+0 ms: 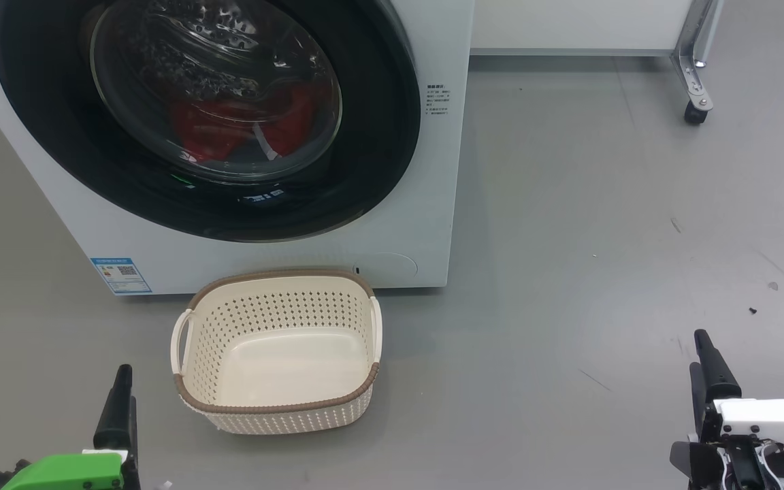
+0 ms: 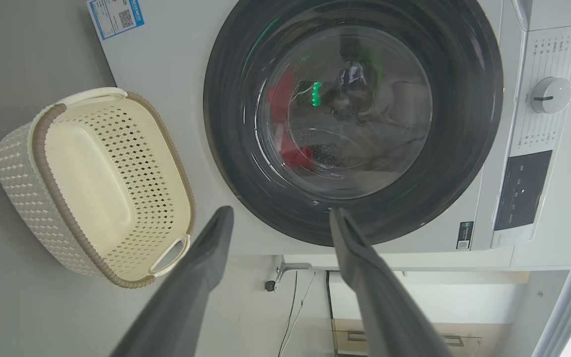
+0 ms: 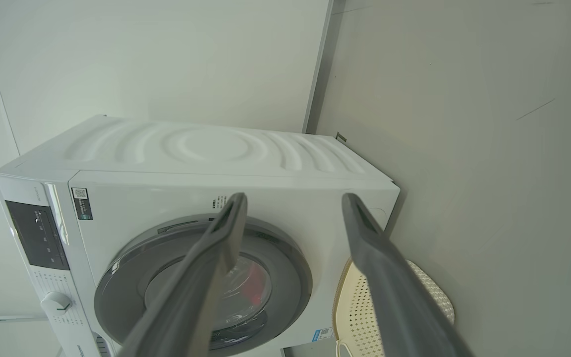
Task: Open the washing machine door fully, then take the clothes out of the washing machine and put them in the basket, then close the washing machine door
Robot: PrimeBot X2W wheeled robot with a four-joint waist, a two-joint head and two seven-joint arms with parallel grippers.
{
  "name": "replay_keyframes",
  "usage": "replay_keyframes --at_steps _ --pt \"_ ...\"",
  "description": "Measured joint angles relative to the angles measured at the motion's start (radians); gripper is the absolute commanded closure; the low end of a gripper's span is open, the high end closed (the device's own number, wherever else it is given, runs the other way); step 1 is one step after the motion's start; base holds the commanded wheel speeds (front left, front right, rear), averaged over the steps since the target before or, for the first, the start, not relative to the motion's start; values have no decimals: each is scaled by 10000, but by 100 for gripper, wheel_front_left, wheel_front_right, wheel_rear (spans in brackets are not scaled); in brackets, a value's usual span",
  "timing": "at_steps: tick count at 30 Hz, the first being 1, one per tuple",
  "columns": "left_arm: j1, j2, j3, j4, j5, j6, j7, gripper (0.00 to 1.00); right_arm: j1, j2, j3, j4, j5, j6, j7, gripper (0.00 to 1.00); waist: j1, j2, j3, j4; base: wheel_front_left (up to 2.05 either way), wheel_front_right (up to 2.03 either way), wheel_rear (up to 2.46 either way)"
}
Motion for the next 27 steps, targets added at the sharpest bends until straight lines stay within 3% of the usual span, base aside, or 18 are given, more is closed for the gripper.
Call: replay_keyframes --at_steps 4,5,16,27 --pt "-1 -4 98 -104 247 0 -113 0 -74 6 56 -142 -372 0 -88 0 0 0 0 3 0 0 0" --pt "-10 -23 339 -464 869 0 -328 0 -177 19 140 -489 -1131 0 -301 0 0 0 2 18 0 0 0" --pt "-24 -36 370 -991 2266 -2 -554 0 -311 25 347 -955 -2447 -4 -566 0 0 0 4 29 0 0 0" --pt "-13 -44 238 -1281 3756 -2 -844 0 -319 31 871 -1243 -4136 -192 -872 0 0 0 -5 29 0 0 0"
